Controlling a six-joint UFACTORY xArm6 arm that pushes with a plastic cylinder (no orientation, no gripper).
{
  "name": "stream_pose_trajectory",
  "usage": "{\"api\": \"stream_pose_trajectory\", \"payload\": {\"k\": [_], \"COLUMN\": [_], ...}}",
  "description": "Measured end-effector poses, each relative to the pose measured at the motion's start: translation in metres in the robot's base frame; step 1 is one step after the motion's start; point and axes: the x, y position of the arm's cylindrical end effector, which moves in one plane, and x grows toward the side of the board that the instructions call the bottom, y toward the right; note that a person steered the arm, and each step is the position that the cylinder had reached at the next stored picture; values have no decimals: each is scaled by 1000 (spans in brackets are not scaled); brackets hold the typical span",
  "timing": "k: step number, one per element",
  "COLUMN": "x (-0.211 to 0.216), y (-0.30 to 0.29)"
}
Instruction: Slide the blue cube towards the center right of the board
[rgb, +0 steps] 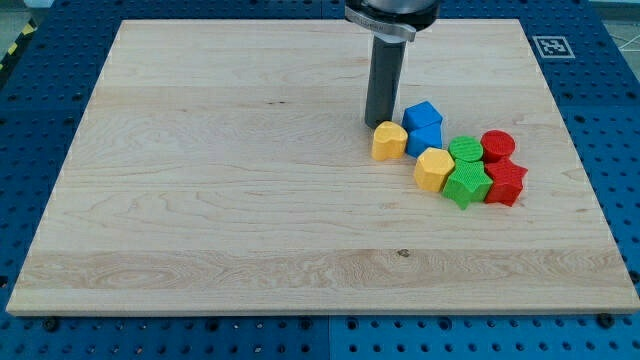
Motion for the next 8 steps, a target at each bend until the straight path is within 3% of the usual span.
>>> {"api": "stream_pose_trajectory", "payload": {"k": [8], "x": [-5], "y": [60]}}
